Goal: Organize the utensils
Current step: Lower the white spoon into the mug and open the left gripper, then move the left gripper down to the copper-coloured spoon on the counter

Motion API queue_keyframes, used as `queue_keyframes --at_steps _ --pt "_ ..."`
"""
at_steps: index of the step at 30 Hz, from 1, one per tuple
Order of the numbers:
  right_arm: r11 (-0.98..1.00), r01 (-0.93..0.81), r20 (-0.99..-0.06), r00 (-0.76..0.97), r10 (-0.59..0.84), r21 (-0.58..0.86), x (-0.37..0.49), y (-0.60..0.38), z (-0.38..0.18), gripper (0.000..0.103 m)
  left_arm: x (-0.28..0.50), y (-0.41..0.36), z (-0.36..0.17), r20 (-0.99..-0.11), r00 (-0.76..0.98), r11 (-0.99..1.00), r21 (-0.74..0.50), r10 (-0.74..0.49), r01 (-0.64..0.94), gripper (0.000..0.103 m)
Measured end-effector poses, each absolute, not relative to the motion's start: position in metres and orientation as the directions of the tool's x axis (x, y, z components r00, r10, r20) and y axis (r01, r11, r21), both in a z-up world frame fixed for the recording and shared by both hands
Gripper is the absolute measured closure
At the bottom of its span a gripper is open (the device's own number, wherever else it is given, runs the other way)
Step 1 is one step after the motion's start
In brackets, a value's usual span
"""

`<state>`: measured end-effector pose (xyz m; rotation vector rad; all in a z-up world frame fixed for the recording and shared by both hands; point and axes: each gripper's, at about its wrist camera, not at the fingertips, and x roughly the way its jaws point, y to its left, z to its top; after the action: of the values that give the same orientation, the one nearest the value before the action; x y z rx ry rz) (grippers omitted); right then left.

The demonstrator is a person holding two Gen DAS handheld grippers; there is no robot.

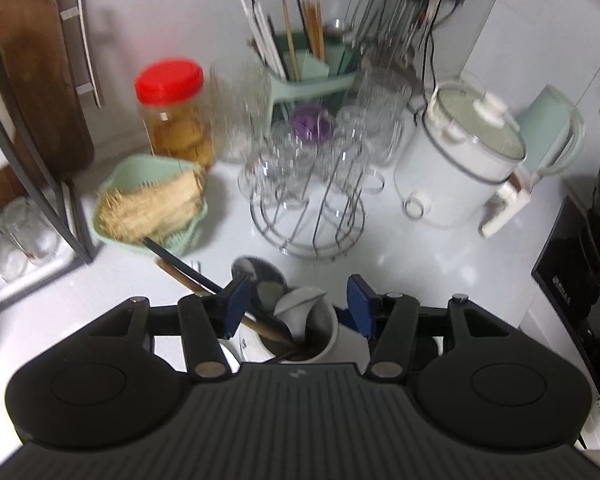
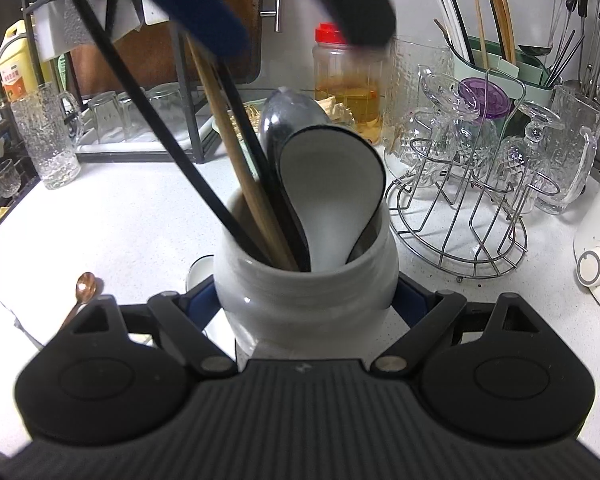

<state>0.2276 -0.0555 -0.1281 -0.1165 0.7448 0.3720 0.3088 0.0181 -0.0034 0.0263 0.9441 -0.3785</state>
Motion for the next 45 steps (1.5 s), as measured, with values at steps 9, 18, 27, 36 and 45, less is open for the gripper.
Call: queue_keyframes --at_steps 9,18,27,36,45 --pt "0.93 -0.366 -0.688 0.669 0.281 0.025 0.228 -0.055 -0.128 0.012 0.269 0.045 0.047 -0.686 0.656 0.944 -0.156 -0.315 0.29 0.044" --pt "0.939 -0.344 -0.683 0.68 0.267 0.025 0.226 -0.054 -0.128 0.012 0.243 0.078 0.068 -0.609 0.746 0.962 -0.181 -0.271 0.202 0.044" --pt "0.94 -0.34 -0.688 0.677 0.262 0.024 0.227 -0.053 -0.128 0.012 0.223 0.125 0.054 -0.604 0.772 0.973 -0.218 -0.197 0.078 0.044" --pt "0.941 -0.338 -0.692 0.674 0.259 0.023 0.227 -0.053 -0.128 0.012 0.204 0.17 0.017 -0.653 0.747 0.967 -0.247 -0.124 -0.056 0.044" --pt "0.944 -0.328 -0.7 0.67 0.249 0.022 0.228 -0.052 -0.128 0.012 0.192 0.181 -0.019 -0.722 0.683 0.963 -0.248 -0.111 -0.105 0.044"
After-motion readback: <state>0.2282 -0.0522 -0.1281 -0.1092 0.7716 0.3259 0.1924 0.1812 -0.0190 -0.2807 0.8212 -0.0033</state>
